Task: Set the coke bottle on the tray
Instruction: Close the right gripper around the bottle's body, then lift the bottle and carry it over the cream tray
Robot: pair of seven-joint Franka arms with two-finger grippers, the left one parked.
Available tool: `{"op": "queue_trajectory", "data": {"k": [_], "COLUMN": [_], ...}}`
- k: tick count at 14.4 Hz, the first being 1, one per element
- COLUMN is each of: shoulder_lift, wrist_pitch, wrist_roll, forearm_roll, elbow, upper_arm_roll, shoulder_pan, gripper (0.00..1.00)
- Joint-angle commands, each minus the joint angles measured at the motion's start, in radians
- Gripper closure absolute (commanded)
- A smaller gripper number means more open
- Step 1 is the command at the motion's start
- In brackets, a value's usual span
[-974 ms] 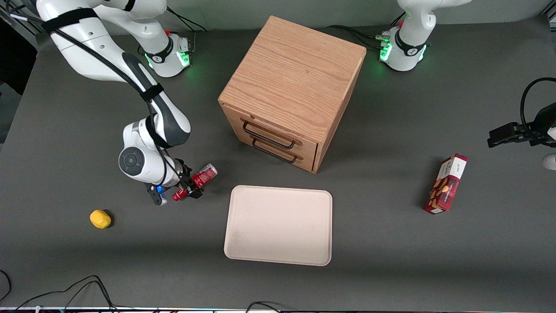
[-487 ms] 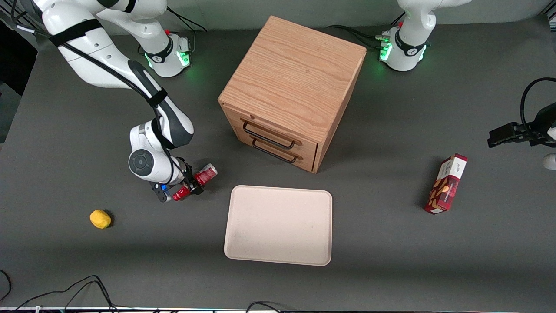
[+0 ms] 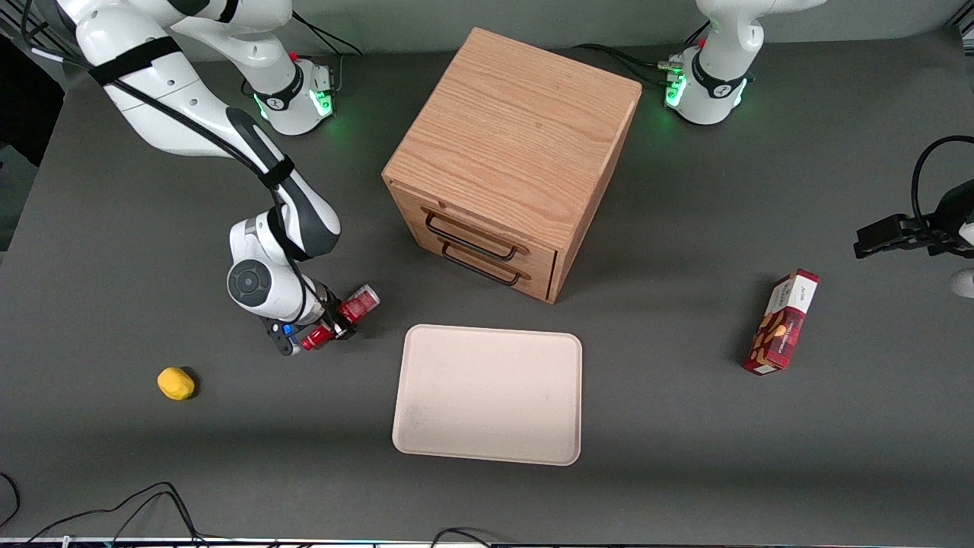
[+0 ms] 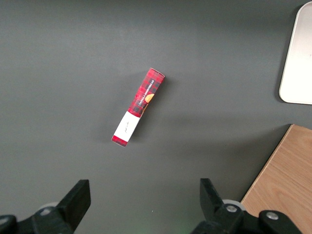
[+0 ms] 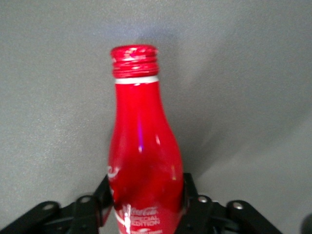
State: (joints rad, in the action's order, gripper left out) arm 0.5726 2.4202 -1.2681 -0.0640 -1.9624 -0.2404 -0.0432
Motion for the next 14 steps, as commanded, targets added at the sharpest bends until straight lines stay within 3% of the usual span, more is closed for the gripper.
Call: {"op": "queue_trajectory", "data": {"k": [1, 3, 8, 14], "shoulder_lift": [-0.002, -0.029, -0.117, -0.039], "wrist_pitch": [0.01, -0.03, -0.292, -0.588], "wrist_roll": [-0.016, -0.002, 0.117, 0.412], "forearm_roll": [-0.023, -0.023, -0.019, -0.022], "elbow": [0.011, 0.042, 0.253, 0.701], "upper_arm_roll": [-0.004, -0.007, -0.046, -0.057], "shoulder_pan": [0.006, 0.006, 0.002, -0.036], "gripper": [0.88, 1.0, 1.0, 1.0]}}
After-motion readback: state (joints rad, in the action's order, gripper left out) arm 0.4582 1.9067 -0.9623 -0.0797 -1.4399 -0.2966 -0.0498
